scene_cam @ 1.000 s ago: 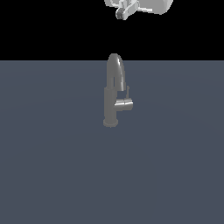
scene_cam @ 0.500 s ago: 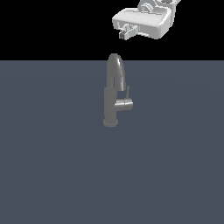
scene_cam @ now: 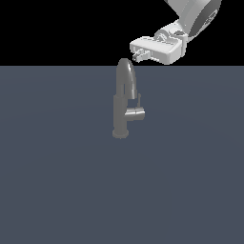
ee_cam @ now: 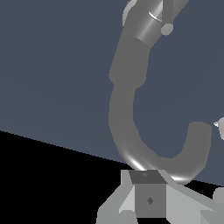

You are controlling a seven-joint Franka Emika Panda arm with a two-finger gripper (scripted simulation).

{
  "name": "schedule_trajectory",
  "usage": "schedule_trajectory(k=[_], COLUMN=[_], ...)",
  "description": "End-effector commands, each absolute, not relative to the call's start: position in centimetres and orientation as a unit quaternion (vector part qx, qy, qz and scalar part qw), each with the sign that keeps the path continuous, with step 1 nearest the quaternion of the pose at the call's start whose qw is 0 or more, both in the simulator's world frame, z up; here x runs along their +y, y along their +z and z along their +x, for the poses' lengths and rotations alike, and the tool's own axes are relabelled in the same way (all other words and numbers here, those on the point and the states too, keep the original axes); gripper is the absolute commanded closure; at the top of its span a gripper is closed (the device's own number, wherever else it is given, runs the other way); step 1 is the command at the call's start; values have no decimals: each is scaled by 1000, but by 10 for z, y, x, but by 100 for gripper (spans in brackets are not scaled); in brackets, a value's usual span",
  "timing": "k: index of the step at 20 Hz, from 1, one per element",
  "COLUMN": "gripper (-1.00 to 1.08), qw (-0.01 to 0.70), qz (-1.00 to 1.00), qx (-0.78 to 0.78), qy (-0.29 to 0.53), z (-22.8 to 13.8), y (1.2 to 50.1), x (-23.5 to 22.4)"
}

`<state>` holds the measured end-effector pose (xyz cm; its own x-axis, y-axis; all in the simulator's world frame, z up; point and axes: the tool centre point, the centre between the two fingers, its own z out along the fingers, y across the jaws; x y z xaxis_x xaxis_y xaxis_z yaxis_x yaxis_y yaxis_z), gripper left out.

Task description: Turn on the faucet by rotating a designated handle.

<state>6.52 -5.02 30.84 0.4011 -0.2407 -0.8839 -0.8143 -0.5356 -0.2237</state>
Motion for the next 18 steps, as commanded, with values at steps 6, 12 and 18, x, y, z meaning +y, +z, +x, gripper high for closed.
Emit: schedule_trajectory(k=[6,12,18], gripper=[108,108,108], qw=[374,402,423], qz=[-704,-650,-601], qx=[378,404,425], qy=[470,503,528], z=[87,101,110], y=[266,229,196], x=[-57,-61,-62])
